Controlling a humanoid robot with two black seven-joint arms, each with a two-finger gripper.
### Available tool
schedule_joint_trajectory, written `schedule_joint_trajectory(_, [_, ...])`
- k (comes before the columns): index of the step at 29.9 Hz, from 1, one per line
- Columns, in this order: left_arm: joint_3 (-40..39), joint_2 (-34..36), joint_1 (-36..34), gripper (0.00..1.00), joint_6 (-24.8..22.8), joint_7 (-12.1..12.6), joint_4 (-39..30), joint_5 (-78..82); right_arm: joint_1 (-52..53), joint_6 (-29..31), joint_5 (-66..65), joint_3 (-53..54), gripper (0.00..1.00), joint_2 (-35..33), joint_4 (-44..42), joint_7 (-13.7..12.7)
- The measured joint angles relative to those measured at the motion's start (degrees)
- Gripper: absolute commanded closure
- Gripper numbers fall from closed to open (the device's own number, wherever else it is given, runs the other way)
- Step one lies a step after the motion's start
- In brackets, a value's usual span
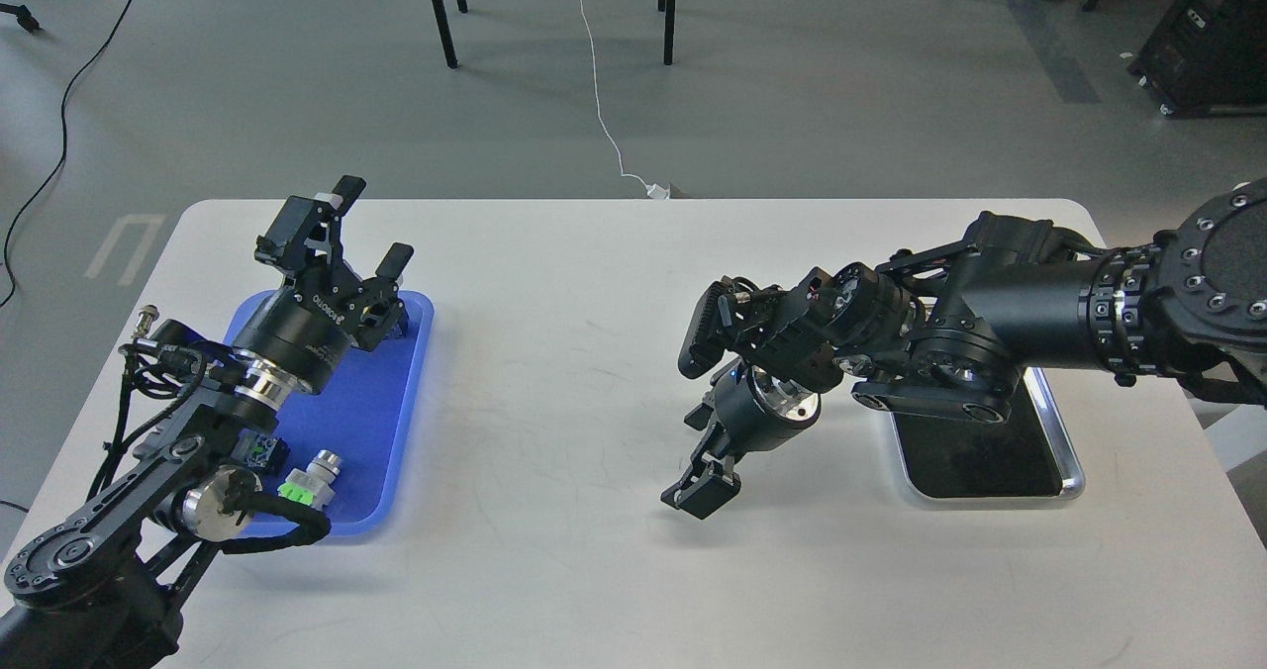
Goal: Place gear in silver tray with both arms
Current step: 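Reach the right gripper down and grasp the second gear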
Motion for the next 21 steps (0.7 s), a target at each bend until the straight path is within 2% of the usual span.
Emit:
schedule_joint_trajectory(5, [0.0,0.1,0.0,0.02,0.1,0.0,-0.6,0.0,0.0,-1.8,0.0,-1.5,0.08,0.2,0.1,0.0])
schedule_joint_trajectory(11, [0.0,0.2,0.0,0.02,0.1,0.1,-1.1,0.0,0.0,-1.9,0.0,-2.2,0.29,0.8,0.4,0.0])
schedule_joint_trajectory(18, [0.0,0.3,0.0,0.02,0.1,0.1,-1.2,0.0,0.6,-1.8,0.0,-2.8,0.3,0.9,1.0,0.0])
schedule_joint_trajectory(21, [0.0,0.3,0.0,0.02,0.1,0.1,-1.2,0.0,0.7,-1.7,0.0,-3.1,0.35,0.9,1.1,0.0])
